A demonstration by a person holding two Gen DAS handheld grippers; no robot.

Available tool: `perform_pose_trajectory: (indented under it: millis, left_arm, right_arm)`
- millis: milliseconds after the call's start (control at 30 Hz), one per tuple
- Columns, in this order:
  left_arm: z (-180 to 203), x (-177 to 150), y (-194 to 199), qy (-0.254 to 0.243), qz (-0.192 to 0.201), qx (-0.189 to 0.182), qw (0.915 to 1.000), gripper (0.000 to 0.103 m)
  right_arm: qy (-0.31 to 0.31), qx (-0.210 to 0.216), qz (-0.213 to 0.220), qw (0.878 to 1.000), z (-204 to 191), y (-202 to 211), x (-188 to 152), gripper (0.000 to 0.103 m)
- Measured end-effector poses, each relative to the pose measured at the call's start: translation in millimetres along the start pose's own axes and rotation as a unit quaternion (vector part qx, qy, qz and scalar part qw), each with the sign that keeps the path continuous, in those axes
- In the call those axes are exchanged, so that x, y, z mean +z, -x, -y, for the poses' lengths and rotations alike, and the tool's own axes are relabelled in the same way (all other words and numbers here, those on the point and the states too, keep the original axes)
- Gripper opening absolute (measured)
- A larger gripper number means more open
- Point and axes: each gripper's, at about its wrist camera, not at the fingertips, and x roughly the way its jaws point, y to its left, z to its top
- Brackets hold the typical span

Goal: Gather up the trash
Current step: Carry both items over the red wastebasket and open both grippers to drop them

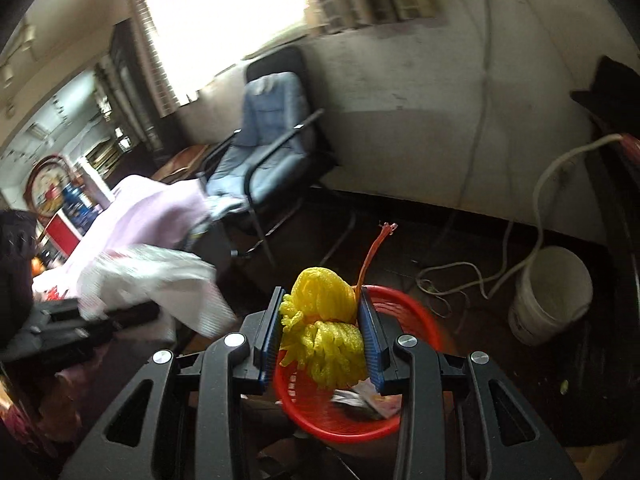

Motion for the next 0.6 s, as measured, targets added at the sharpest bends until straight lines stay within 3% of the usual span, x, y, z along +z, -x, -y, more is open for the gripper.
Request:
perform_pose_trajectory:
  millis: [33,100,167,233,367,600]
  left_arm:
    - [5.9,1.0,-11.9,-0.007,-0.010,-0.002,0.9999,0.018]
    - [15.4,0.6,-35.8,-0.016,-0.032,-0.003,0.9994,0.033]
    - [18.3,-1.8,-48.4,-0.019,-0.041,0.008,0.9989,0.064]
    - [19.8,-4.9,-49.1,-0.019,-0.038,0.025,0.9988,0.079]
    - [21.2,-8.7,-36.0,-0.027,-0.030,0.054,0.9977,0.085]
    - [15.9,-12.2,13.2,-0.028,0.033,0.137,0.9897,0.096]
  right_arm:
    - [-0.005,-0.003,0.000,1.000,5.8,-0.6,-0.2,0.037]
    - [-0.013,-0.010,-0.002,1.000,16.5,-1.5,-2.8,0.037]
    - [-0.017,-0.014,-0.004,1.000,23.7,-2.5,-5.4,0.037]
    - [-0.018,-0.014,-0.005,1.000,27.3,-2.2,-6.8,0.037]
    - [-0.018,-0.004,-0.010,1.000,27.8,-5.0,-10.2,0.037]
    - [0.000,0.016,-0.045,0.999,4.7,-26.9,-25.3,0.039]
